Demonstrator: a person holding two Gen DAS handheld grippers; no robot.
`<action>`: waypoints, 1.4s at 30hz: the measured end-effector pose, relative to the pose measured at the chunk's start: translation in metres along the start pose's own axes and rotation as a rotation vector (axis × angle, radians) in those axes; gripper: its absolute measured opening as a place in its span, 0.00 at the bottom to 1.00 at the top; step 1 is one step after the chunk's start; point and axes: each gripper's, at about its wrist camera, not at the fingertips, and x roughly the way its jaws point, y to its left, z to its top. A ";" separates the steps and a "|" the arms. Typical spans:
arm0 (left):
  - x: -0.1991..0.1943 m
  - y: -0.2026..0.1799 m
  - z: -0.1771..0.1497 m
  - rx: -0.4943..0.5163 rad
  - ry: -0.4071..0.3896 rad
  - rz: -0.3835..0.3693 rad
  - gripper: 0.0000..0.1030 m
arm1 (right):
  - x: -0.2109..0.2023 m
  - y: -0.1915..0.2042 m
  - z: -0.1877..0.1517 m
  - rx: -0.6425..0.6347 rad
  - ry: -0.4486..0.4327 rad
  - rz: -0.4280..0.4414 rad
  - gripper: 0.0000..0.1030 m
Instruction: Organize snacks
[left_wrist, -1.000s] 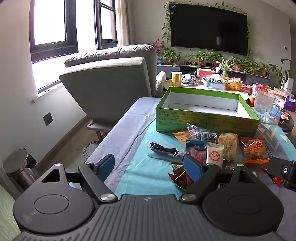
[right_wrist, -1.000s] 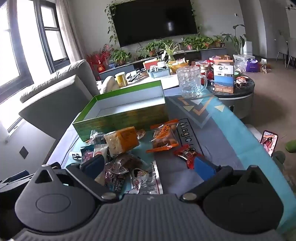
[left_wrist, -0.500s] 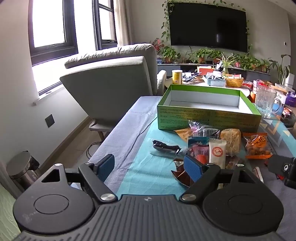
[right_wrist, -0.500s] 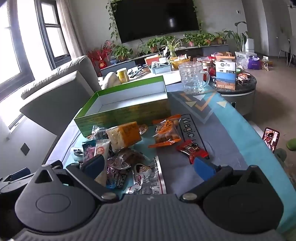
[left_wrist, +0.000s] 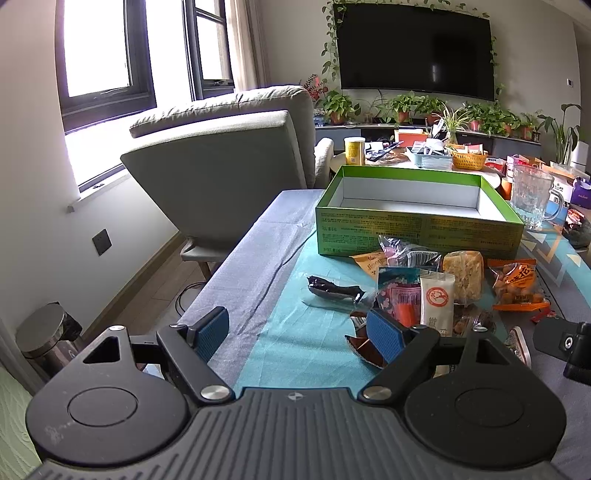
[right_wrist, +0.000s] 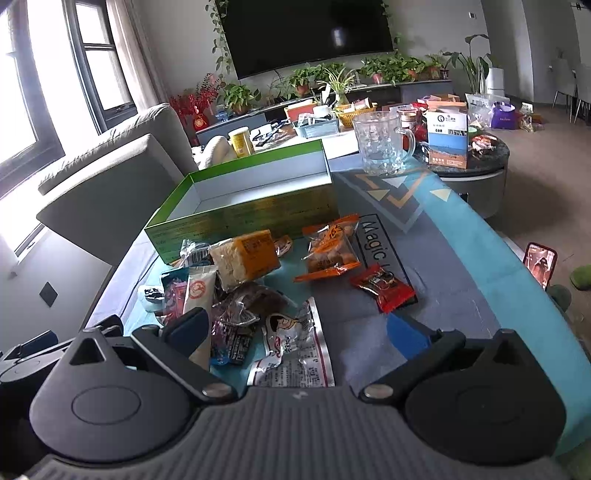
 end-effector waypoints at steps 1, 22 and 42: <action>0.000 0.000 0.000 -0.001 0.001 0.001 0.79 | 0.000 -0.001 0.000 0.005 0.003 -0.002 0.33; -0.001 0.002 -0.001 -0.002 -0.012 0.013 0.79 | -0.023 -0.006 -0.006 0.060 -0.044 0.132 0.33; -0.002 0.005 -0.001 -0.006 -0.004 0.003 0.79 | -0.019 -0.009 -0.004 0.003 -0.051 0.062 0.33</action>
